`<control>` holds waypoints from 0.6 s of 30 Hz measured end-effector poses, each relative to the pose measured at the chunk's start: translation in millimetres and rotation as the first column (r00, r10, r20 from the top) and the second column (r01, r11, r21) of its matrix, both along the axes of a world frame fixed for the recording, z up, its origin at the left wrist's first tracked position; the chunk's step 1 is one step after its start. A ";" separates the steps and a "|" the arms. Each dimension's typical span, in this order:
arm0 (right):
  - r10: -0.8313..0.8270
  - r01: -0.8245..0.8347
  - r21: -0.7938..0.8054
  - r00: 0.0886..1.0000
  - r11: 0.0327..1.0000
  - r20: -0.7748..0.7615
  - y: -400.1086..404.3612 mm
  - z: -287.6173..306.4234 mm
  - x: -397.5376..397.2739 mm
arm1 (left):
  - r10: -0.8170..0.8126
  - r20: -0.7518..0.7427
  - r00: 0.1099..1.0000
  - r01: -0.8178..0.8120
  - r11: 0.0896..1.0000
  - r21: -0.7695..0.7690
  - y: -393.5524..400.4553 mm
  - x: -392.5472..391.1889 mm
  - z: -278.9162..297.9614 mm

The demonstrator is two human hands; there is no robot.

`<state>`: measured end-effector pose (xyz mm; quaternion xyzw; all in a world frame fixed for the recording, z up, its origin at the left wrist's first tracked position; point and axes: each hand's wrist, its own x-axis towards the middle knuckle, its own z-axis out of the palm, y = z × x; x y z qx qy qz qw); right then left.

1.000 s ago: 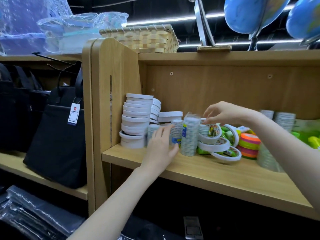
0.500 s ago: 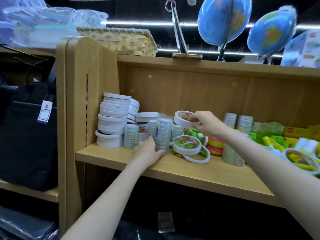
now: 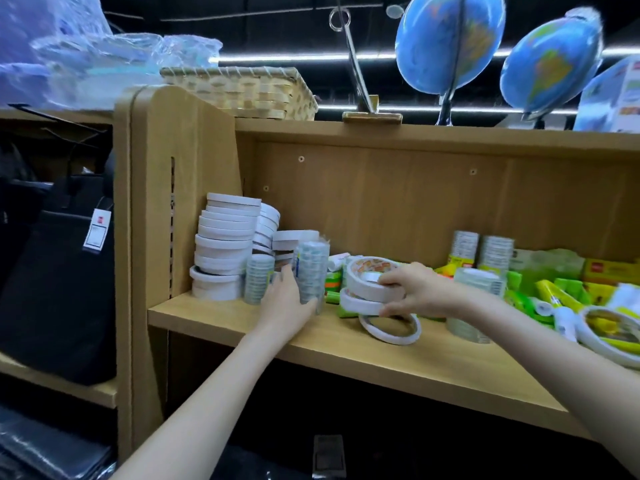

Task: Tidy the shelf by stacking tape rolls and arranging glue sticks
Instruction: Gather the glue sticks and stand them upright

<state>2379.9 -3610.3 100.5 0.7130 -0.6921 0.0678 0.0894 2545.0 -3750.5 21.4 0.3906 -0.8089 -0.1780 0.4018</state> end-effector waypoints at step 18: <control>0.055 0.032 -0.103 0.673 0.994 0.738 19.9 12.9 -26.1 | -0.458 0.258 0.851 0.515 0.825 -0.234 54.9 -18.1 -11.2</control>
